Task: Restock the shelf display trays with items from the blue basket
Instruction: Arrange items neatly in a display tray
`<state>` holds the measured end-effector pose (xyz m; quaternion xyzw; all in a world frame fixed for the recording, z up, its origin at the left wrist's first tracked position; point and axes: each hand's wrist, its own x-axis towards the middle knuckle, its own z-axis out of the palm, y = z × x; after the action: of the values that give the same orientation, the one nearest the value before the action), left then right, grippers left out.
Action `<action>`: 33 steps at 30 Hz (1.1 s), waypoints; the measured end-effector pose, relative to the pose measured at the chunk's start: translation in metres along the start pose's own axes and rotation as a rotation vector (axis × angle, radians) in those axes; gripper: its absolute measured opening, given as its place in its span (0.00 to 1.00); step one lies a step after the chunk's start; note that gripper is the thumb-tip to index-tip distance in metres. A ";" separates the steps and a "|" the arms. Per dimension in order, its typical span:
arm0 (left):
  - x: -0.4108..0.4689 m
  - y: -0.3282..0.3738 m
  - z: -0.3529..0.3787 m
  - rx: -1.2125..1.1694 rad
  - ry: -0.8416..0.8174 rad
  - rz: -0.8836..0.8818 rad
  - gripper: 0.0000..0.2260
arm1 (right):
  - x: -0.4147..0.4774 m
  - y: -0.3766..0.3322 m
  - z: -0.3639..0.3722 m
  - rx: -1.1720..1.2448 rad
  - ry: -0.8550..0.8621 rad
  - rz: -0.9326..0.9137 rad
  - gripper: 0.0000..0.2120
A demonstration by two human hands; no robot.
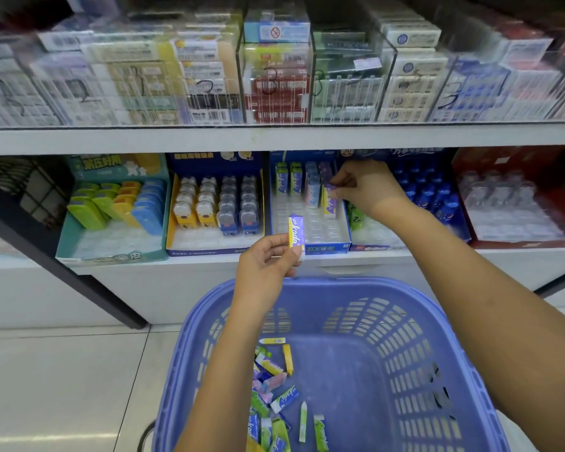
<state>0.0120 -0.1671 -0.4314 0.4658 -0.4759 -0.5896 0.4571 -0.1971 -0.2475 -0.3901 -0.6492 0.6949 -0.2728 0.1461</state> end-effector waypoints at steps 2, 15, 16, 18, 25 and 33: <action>0.000 0.000 0.000 0.002 -0.001 0.000 0.08 | -0.001 0.001 -0.003 -0.013 -0.041 0.018 0.07; -0.003 0.008 0.005 0.002 0.011 0.088 0.08 | -0.050 -0.033 -0.014 0.326 -0.131 -0.037 0.06; -0.002 0.010 0.007 0.010 0.016 0.123 0.08 | -0.060 -0.040 -0.013 0.456 -0.223 -0.033 0.05; -0.002 0.013 0.011 0.047 0.017 0.184 0.08 | -0.074 -0.045 -0.010 0.543 -0.298 -0.069 0.04; -0.002 -0.004 0.013 0.730 -0.079 0.373 0.20 | -0.041 -0.022 -0.021 0.457 0.090 0.030 0.05; 0.004 -0.023 0.012 0.980 -0.149 0.418 0.24 | -0.002 -0.010 -0.016 0.013 0.084 -0.032 0.08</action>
<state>-0.0025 -0.1665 -0.4529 0.4769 -0.8090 -0.2262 0.2586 -0.1976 -0.2421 -0.3716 -0.6472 0.6882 -0.3065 0.1170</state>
